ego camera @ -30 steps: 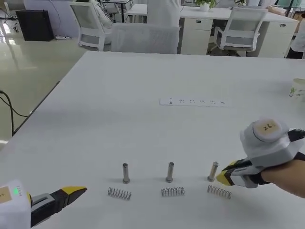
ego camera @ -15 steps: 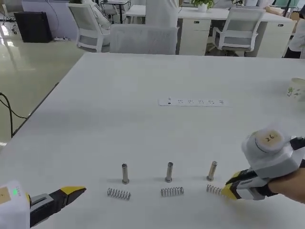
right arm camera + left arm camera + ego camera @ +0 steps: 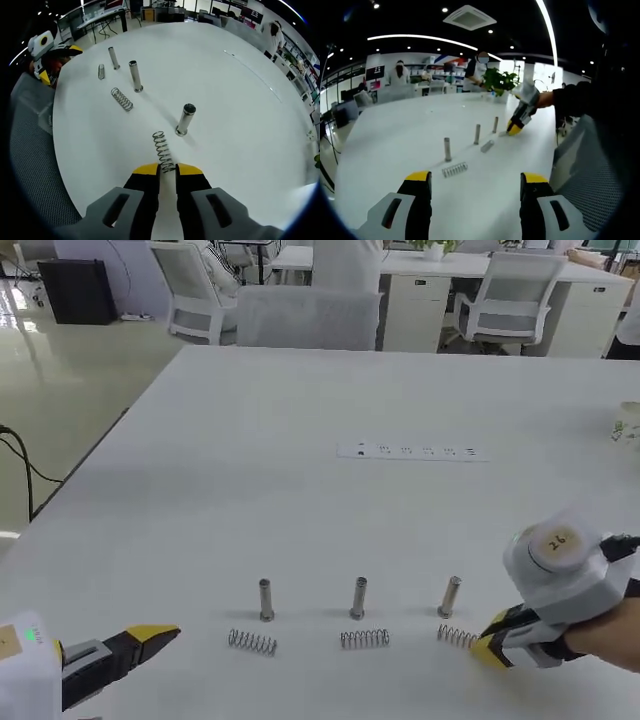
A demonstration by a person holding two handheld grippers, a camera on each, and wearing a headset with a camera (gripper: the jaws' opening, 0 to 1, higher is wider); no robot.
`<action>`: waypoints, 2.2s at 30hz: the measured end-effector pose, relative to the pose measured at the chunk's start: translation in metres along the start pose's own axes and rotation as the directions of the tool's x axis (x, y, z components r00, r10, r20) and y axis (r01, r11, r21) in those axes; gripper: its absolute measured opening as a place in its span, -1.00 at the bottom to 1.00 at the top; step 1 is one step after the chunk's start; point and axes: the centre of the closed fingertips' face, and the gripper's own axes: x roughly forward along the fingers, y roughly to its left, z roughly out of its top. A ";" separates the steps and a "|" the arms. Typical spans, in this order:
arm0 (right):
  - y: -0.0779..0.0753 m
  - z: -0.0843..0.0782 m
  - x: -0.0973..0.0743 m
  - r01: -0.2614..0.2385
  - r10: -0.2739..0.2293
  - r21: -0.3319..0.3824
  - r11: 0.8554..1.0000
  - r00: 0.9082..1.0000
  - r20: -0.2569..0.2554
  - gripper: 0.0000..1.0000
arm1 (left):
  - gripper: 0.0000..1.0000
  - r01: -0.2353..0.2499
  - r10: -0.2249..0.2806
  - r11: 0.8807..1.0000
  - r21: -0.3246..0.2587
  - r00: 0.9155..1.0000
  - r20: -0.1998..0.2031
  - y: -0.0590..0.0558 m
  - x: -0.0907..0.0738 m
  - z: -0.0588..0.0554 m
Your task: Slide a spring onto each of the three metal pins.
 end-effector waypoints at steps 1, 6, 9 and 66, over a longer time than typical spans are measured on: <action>0.001 0.001 -0.001 -0.002 0.002 -0.001 1.000 1.000 0.005 -0.82 | 0.36 0.000 0.000 1.000 0.000 1.000 0.000 0.000 0.000 0.000; 0.000 0.001 0.000 -0.008 0.008 -0.007 1.000 1.000 0.003 -0.84 | 0.36 -0.002 0.002 1.000 -0.001 1.000 0.001 0.000 0.000 0.000; 0.001 0.001 -0.001 -0.010 0.010 -0.006 1.000 1.000 0.001 -0.85 | 0.36 0.000 0.000 1.000 0.004 1.000 -0.001 -0.001 0.000 0.000; 0.118 0.084 -0.039 -0.192 0.216 -0.350 0.917 0.976 0.031 -0.85 | -0.33 0.387 -0.371 0.907 0.167 0.921 -0.122 -0.061 0.072 0.039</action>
